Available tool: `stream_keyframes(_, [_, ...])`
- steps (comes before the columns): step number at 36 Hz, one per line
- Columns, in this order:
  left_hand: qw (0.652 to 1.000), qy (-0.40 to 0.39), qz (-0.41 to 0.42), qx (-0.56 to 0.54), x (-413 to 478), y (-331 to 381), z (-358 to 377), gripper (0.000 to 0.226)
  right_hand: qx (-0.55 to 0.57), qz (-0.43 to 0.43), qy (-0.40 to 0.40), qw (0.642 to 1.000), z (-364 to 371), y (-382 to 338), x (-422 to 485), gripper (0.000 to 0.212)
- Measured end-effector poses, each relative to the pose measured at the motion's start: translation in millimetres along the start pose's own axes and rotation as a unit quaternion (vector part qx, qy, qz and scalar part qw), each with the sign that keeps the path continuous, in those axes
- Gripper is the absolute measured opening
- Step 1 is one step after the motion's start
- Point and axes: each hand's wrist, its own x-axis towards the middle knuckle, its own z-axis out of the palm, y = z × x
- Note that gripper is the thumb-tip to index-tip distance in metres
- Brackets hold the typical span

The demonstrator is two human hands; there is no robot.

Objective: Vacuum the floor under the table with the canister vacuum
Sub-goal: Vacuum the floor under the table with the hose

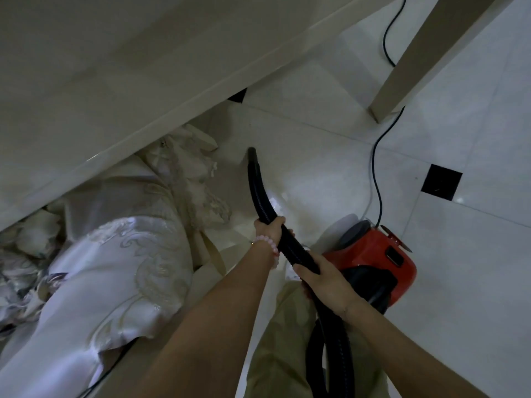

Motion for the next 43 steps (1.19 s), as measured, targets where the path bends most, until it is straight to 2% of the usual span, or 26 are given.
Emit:
stream_keyframes(2, [1.0,-0.008,-0.013,-0.002,-3.9,-5.1,0.7,0.04,0.015,-0.002,0.006,1.0,-1.8,-0.6,-8.4,0.022])
stream_keyframes(5, [0.999,-0.024,-0.029,-0.018,-16.5,-13.4,5.1,0.031,0.008,-0.011,0.025,1.0,-4.4,0.8,-25.7,0.015])
stream_keyframes(7, [0.999,-0.025,-0.03,-0.029,-23.9,-20.5,8.7,0.029,0.018,-0.011,0.027,0.999,-5.6,7.5,-37.2,0.017])
stream_keyframes(10, [0.998,-0.033,-0.028,-0.038,-32.9,-33.8,11.9,0.041,0.04,-0.002,0.029,0.999,-7.5,24.1,-51.2,0.03])
stream_keyframes(14, [0.999,-0.038,-0.021,0.006,-43.1,-54.7,15.2,0.074,0.081,0.011,0.028,0.996,-11.2,40.2,-67.0,0.036])
stream_keyframes(18, [0.999,-0.031,-0.026,0.016,-54.9,-72.5,12.5,0.059,0.101,0.029,0.015,0.994,-11.2,54.2,-78.3,0.037])
stream_keyframes(22, [0.999,-0.011,-0.036,0.022,-58.4,-89.4,5.6,0.08,0.099,0.027,0.003,0.995,-7.4,66.7,-89.1,0.037])
stream_keyframes(27, [0.998,0.037,-0.031,0.042,-74.2,-99.7,-9.8,0.068,0.096,0.036,-0.025,0.994,-3.1,74.3,-100.0,0.036])
stream_keyframes(29, [0.998,0.036,-0.032,0.051,-76.0,-105.4,-15.7,0.059,0.09,0.039,-0.033,0.995,-1.8,75.3,-101.8,0.036])
stream_keyframes(33, [0.998,0.03,-0.018,0.06,-77.2,-104.5,-20.4,0.066,0.083,0.031,-0.038,0.995,0.7,74.1,-99.7,0.032])
stream_keyframes(36, [0.998,0.021,-0.013,0.049,-69.1,-104.0,-21.8,0.053,0.084,0.027,-0.03,0.996,2.5,72.9,-95.8,0.031])
stream_keyframes(39, [1.0,0.013,-0.014,0.023,-61.4,-101.2,-17.8,0.056,0.085,0.021,-0.023,0.996,2.6,69.3,-91.5,0.033])
stream_keyframes(40, [1.0,0.012,-0.015,0.014,-62.2,-96.9,-16.7,0.051,0.084,0.018,-0.023,0.996,2.2,67.0,-90.0,0.034])
stream_keyframes(43, [0.999,0.003,-0.036,-0.003,-61.9,-86.3,-14.0,0.013,0.085,0.01,-0.022,0.996,0.5,58.0,-85.3,0.028])
